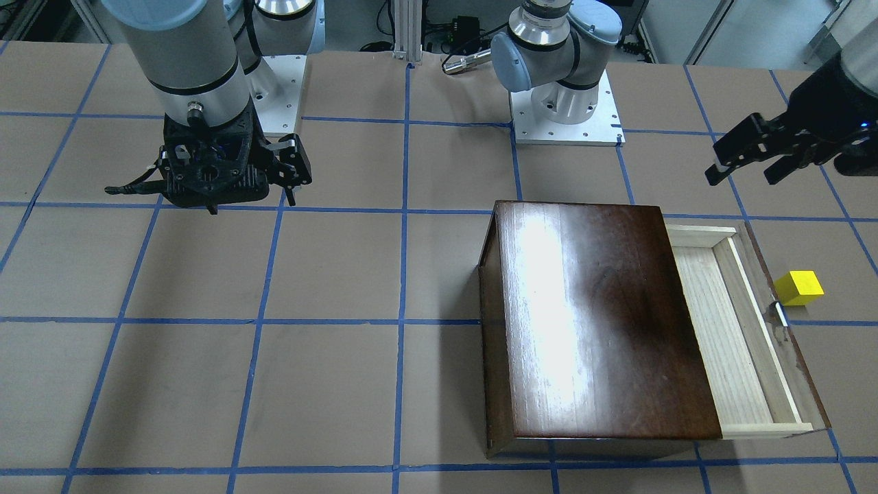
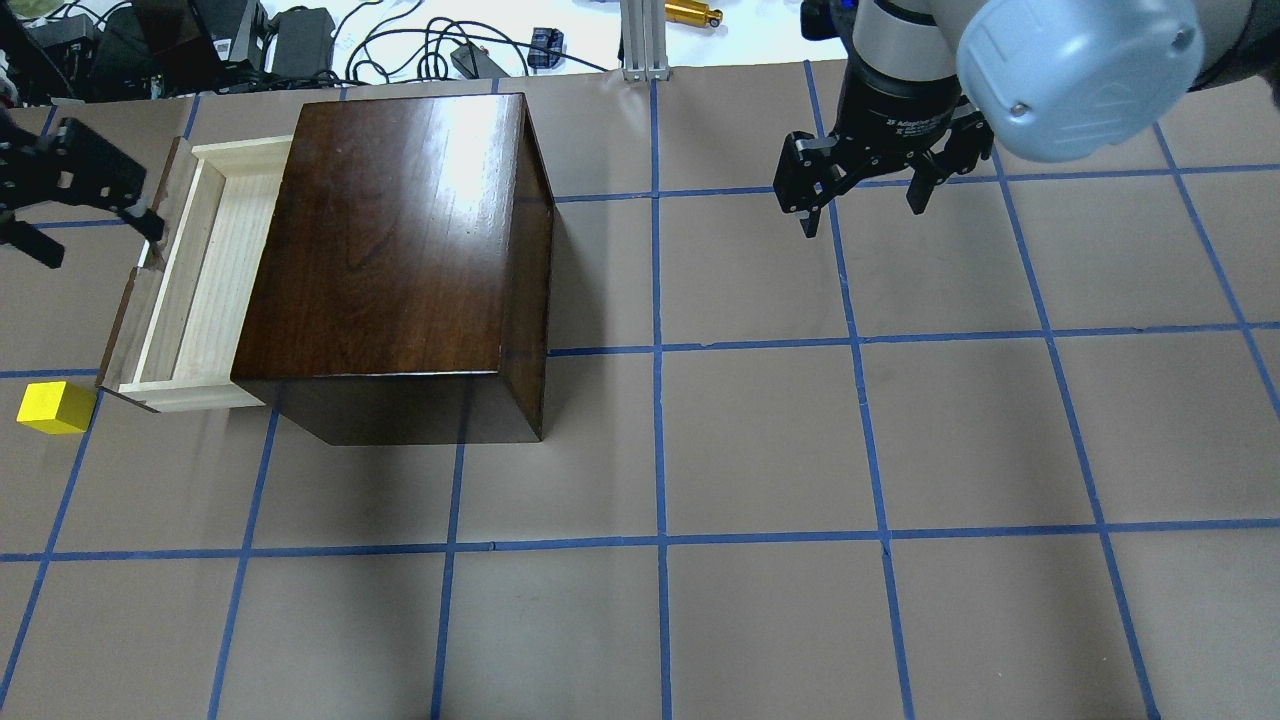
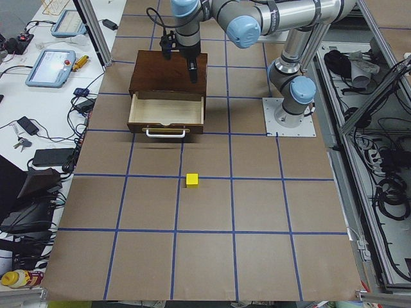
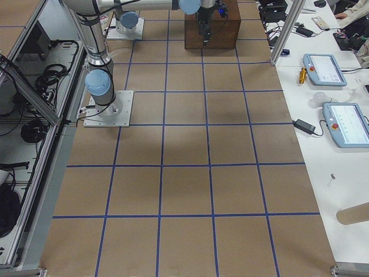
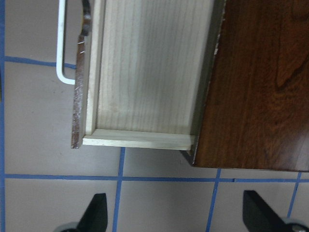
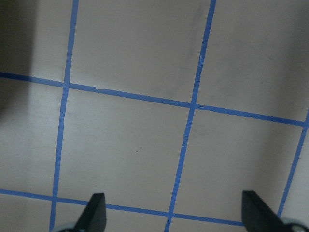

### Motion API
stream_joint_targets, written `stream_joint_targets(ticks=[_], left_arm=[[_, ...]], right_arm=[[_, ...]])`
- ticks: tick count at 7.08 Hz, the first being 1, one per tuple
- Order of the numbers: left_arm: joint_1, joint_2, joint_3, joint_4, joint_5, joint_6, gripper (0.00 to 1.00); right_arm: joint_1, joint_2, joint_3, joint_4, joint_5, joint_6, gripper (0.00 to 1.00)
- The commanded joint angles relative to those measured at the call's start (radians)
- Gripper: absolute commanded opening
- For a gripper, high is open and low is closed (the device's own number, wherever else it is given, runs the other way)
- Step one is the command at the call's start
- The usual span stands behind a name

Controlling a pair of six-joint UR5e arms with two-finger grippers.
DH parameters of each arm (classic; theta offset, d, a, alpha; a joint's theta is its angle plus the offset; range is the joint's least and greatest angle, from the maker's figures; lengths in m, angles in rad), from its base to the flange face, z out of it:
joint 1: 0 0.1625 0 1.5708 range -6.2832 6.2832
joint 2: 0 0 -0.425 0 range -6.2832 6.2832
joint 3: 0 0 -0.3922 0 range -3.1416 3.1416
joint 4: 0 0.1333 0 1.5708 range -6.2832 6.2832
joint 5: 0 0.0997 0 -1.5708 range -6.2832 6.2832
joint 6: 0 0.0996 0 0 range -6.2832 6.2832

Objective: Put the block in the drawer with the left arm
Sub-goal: 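Release the handle and raise the left gripper above the cabinet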

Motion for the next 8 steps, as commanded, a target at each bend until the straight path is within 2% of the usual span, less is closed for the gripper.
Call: stream_joint_targets(ticks=[1,2,3,8], left_arm=[[-0.209,-0.015,-0.026,0.132,0.026,-0.162,1.00],[-0.275,-0.017,-0.047,0.225,0.049,-0.221,1.00],[-0.318,-0.021,-0.059,0.233,0.085,-0.233,1.00],[-0.336,-0.024,-0.060,0.232,0.086,-0.221,1.00]], right_arm=[[0.000,0.000,0.000,0.000,0.000,0.001,1.00],[0.000,0.000,0.000,0.000,0.000,0.001,1.00],[0.000,0.000,0.000,0.000,0.000,0.001,1.00],[0.000,0.000,0.000,0.000,0.000,0.000,1.00]])
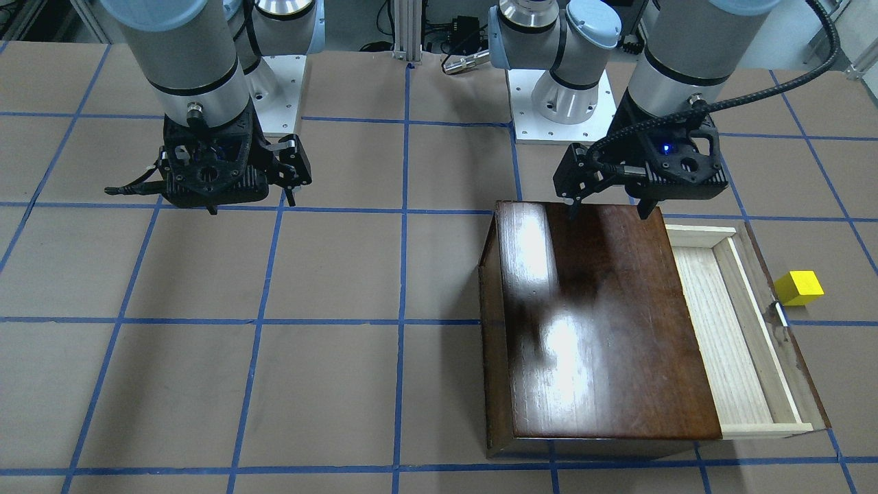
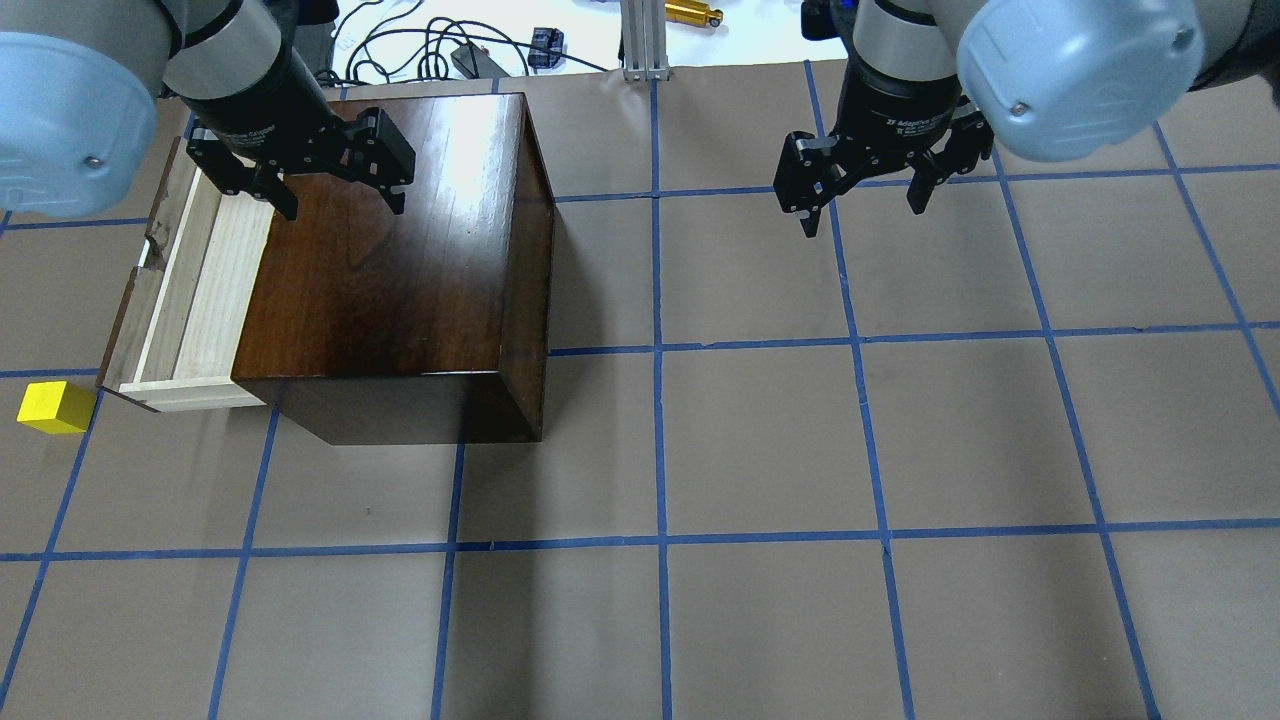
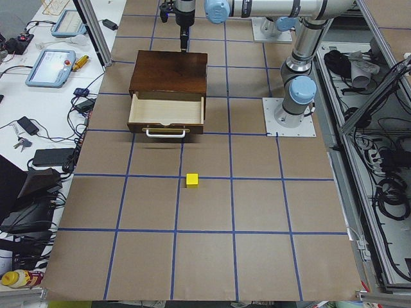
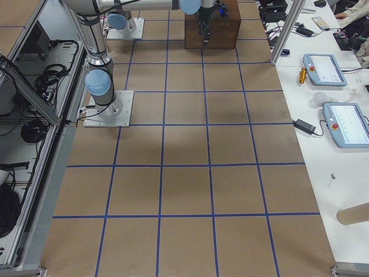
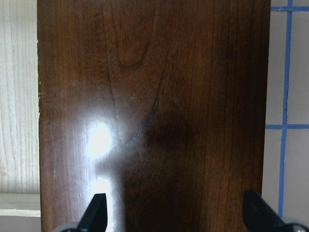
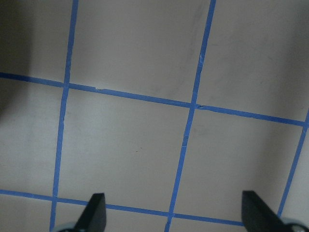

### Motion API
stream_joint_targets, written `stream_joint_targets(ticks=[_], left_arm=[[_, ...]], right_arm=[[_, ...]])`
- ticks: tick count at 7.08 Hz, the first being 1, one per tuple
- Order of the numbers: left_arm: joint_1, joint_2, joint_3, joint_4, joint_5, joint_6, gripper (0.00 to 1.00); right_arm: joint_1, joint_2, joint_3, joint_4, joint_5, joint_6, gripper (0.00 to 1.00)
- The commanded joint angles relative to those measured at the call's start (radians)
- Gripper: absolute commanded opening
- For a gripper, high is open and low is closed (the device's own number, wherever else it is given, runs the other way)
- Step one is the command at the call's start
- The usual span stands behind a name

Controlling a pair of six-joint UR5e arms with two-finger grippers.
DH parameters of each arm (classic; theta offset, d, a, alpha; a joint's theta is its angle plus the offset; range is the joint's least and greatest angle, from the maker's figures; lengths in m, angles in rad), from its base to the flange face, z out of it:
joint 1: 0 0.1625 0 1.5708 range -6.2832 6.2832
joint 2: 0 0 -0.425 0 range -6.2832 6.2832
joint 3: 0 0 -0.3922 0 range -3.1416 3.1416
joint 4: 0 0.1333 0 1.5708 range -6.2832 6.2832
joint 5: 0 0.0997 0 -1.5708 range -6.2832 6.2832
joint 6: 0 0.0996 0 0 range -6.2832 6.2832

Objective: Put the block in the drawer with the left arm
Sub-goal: 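Release the handle and raise the left gripper above the cabinet, then move the left gripper down toward the yellow cube on the table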

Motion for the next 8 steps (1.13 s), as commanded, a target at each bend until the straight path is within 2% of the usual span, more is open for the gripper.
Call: stream_joint_targets(ticks=[1,2,3,6,8], left_arm=[[0.002,0.005,0.008,-0.006,-0.001,0.000,1.00],[0.015,0.008,0.011,-0.010,-0.002,0.008,1.00],[0.043,0.014,0.011,-0.013,0.004,0.122,1.00],[0.267,0.001,0.011,-0.023,-0.010,0.438,1.00],[0.423,-0.019,0.014,-0.039,-0.014,0.755,1.00]], right_arm=[[0.000,0.000,0.000,0.000,0.000,0.000,1.00],[0.000,0.000,0.000,0.000,0.000,0.000,1.00],[0.000,0.000,0.000,0.000,0.000,0.000,1.00],[0.000,0.000,0.000,0.000,0.000,-0.001,1.00],[0.000,0.000,0.000,0.000,0.000,0.000,1.00]])
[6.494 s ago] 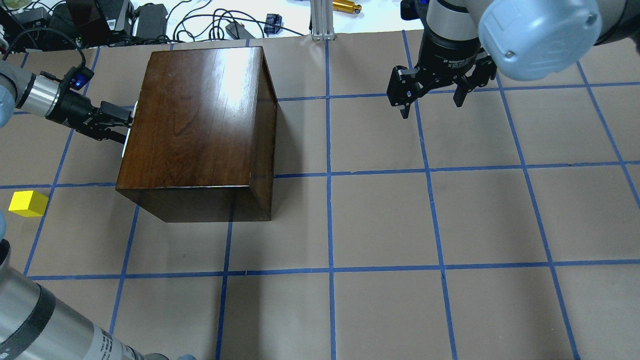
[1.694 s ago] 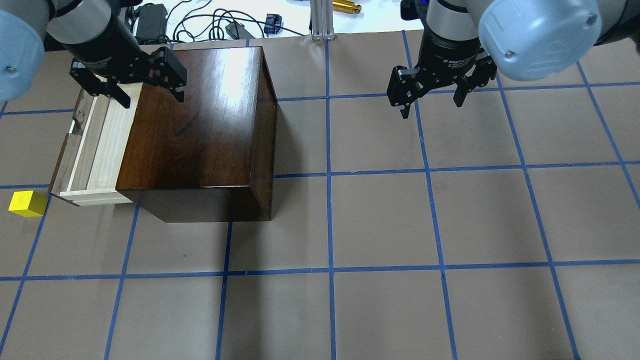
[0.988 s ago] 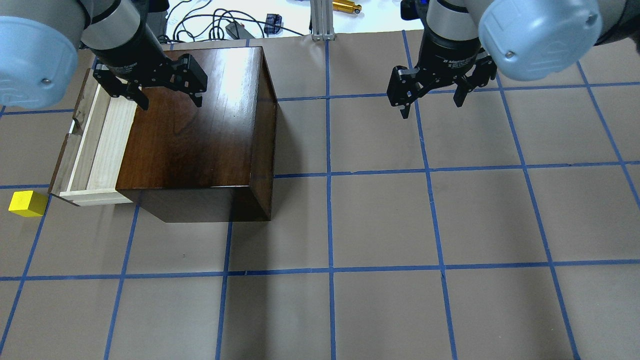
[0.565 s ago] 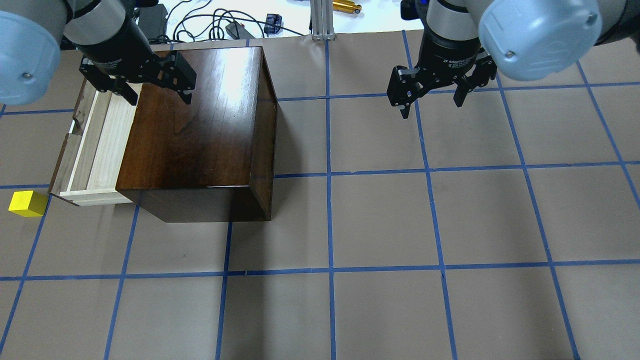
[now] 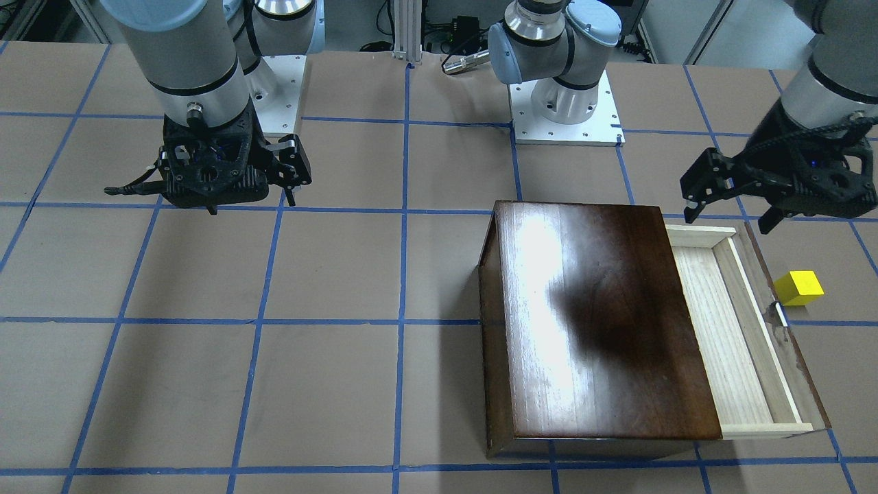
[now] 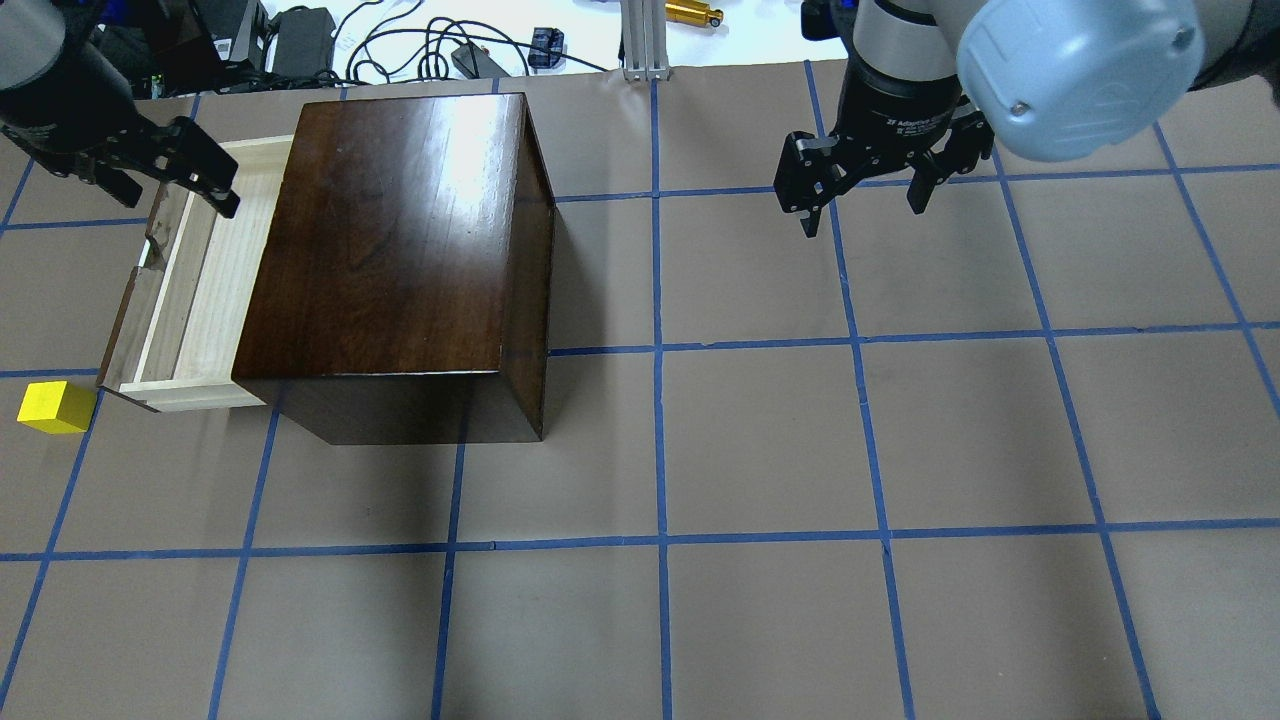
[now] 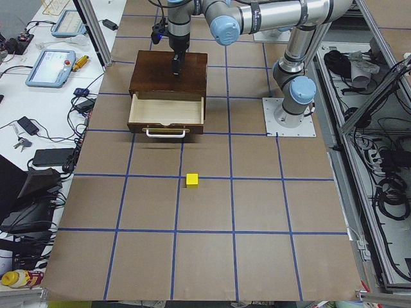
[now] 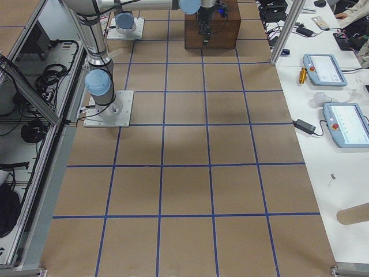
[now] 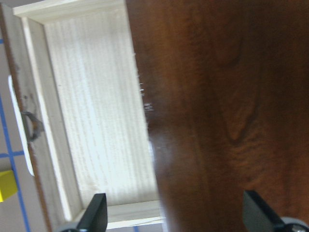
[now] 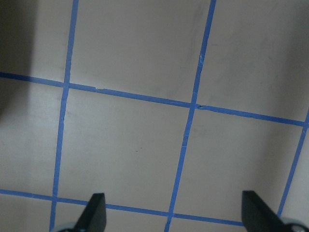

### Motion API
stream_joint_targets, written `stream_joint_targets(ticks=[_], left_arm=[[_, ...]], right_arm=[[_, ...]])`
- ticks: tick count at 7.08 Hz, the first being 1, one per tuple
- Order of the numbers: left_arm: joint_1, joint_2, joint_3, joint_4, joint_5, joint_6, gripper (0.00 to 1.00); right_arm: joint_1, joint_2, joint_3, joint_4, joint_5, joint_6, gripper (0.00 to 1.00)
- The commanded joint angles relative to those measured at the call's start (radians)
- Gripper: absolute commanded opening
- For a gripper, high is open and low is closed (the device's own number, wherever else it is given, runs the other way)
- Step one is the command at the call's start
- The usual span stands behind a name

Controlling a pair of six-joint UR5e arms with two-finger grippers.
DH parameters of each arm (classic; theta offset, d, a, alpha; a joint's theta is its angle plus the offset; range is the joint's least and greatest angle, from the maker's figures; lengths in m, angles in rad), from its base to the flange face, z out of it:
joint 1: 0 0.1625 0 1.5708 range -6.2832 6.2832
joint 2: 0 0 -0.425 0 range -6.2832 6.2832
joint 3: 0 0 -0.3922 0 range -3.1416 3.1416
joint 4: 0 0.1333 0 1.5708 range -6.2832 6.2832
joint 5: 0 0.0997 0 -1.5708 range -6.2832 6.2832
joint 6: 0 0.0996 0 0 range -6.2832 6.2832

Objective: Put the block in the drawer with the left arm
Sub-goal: 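Move the left gripper down toward the yellow cube on the table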

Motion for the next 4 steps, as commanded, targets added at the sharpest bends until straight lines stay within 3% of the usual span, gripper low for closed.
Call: stream_joint_targets(ticks=[1,4], left_arm=[[0.175,-0.018,0.002,-0.039,-0.007,0.333,1.00],[0.377,-0.099,-0.010,-0.029,0.004,0.923,1.00]], right_arm=[[0.000,0.000,0.000,0.000,0.000,0.001,1.00],[0.000,0.000,0.000,0.000,0.000,0.000,1.00]])
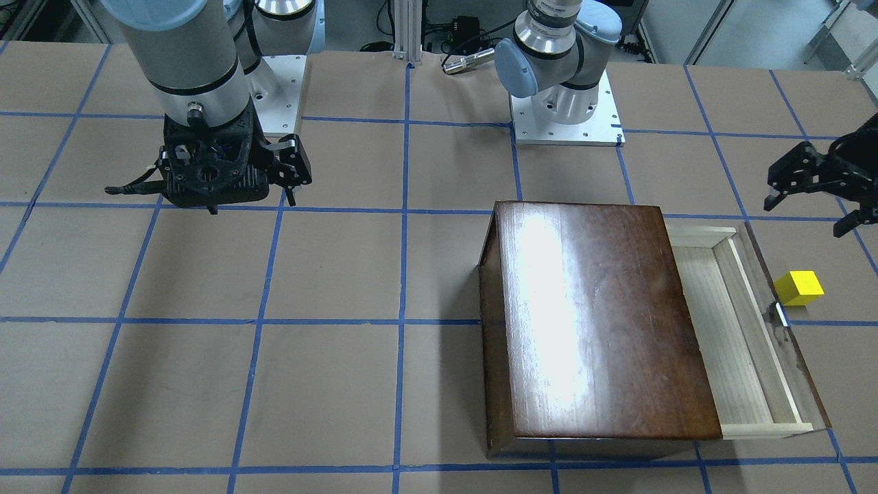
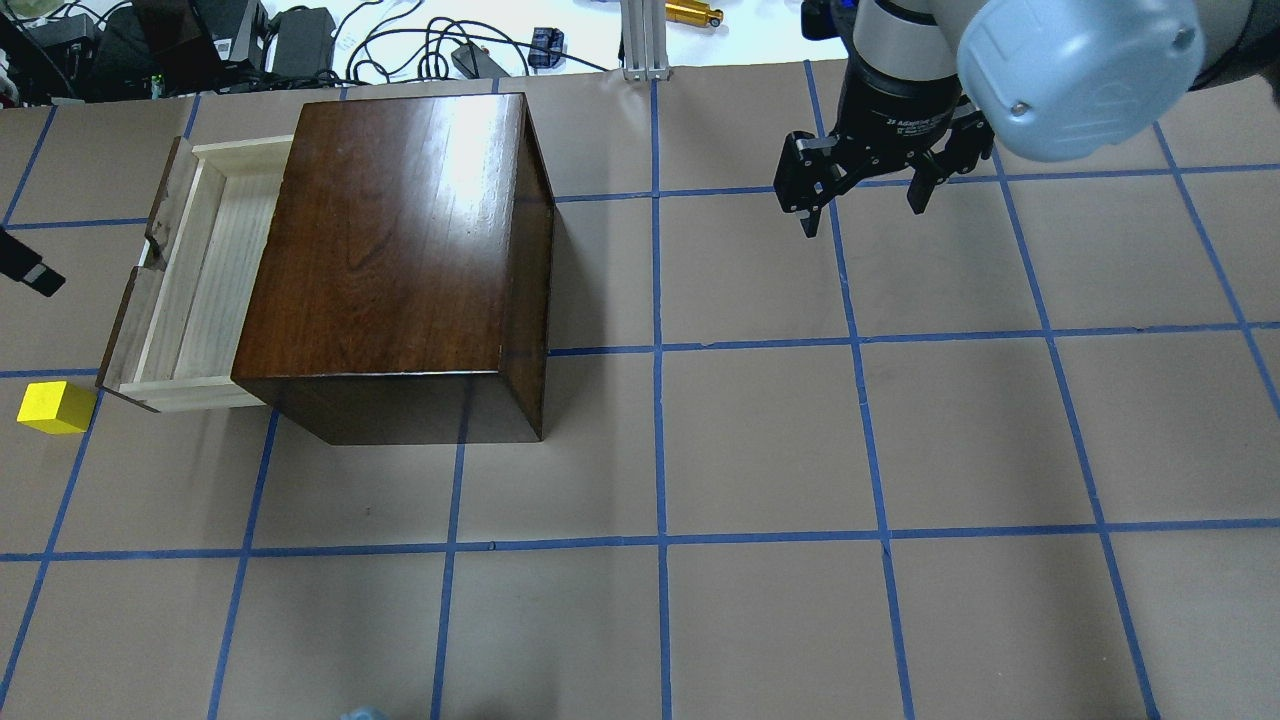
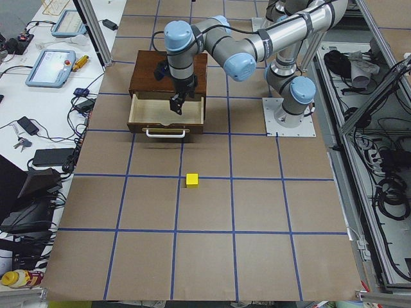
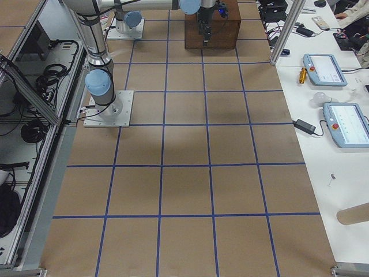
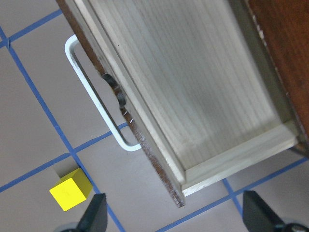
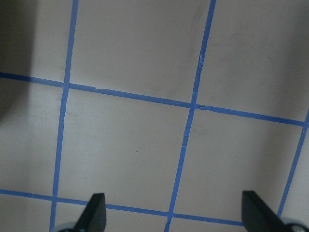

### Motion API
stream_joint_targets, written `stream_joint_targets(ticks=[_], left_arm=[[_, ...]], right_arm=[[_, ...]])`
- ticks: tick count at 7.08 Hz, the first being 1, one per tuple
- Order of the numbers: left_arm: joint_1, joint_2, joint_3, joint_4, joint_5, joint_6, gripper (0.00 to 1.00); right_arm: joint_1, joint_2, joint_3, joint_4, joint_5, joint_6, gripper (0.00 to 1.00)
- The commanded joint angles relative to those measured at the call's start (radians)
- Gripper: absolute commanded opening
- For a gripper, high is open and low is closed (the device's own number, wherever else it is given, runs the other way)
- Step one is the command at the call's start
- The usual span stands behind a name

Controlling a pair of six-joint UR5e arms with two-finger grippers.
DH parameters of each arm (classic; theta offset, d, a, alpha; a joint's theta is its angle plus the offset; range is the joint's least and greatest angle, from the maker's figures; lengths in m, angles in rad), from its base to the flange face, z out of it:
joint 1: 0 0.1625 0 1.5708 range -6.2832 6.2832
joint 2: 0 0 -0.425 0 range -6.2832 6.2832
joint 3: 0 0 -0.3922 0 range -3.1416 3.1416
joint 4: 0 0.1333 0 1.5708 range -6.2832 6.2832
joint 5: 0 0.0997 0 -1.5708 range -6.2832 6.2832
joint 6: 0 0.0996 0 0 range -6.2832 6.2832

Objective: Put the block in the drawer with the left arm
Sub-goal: 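Move the left gripper down toward the yellow cube on the table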

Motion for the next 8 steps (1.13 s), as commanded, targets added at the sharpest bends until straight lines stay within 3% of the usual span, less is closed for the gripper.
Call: stream_joint_targets(ticks=[1,3,6,8], left_arm=[[0.117,-0.062,-0.015,0.054,0.002,0.441,1.00],[0.154,-0.140,-0.045,0.180,0.016,0.765,1.00],[0.155,-0.237,-0.125,0.436,0.093,1.071,1.00],[0.163,-0.272,-0.176,0.512,0.090,1.093,1.00]], right_arm=[[0.000,0.000,0.000,0.000,0.000,0.001,1.00],[0.000,0.000,0.000,0.000,0.000,-0.001,1.00],[0.000,0.000,0.000,0.000,0.000,-0.001,1.00],[0.000,0.000,0.000,0.000,0.000,0.001,1.00]])
